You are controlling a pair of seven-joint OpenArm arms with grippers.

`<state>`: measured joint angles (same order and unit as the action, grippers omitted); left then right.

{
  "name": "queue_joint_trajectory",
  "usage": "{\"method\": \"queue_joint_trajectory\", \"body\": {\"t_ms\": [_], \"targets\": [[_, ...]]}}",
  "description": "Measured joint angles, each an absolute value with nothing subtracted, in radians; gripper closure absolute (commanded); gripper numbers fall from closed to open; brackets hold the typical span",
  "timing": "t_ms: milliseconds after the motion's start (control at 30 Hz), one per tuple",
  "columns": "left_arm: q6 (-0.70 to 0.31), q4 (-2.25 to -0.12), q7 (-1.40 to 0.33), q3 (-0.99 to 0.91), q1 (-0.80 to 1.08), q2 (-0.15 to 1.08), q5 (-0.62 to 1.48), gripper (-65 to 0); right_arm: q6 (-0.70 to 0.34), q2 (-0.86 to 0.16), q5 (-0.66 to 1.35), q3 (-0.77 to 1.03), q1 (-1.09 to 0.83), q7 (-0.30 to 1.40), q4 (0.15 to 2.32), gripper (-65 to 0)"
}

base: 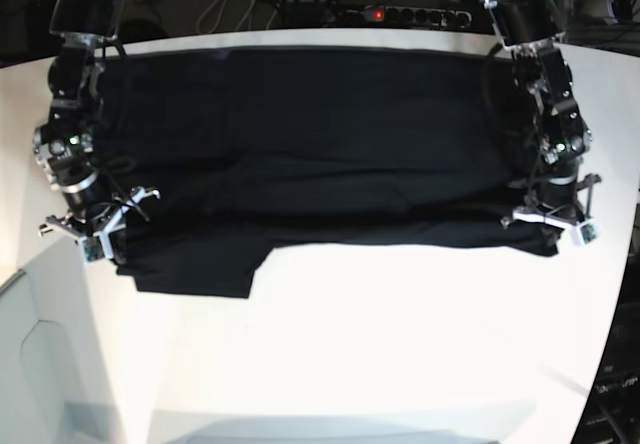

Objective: Fold the T-shirt properly
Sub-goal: 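Fold the grasped edges toward the hem with both grippers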

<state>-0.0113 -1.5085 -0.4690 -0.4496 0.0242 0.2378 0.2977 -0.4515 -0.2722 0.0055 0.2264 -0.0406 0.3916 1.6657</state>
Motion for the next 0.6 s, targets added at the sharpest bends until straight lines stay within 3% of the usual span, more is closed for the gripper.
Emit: {"method": "queue_joint_trajectory", "body": {"t_ms": [600], "targets": [[-0.007, -1.581, -0.485, -0.616, 0.224, 0.236, 0.514, 0.0, -0.453, -0.221, 0.002, 0.324, -0.255, 0.346, 1.782, 0.0]]}}
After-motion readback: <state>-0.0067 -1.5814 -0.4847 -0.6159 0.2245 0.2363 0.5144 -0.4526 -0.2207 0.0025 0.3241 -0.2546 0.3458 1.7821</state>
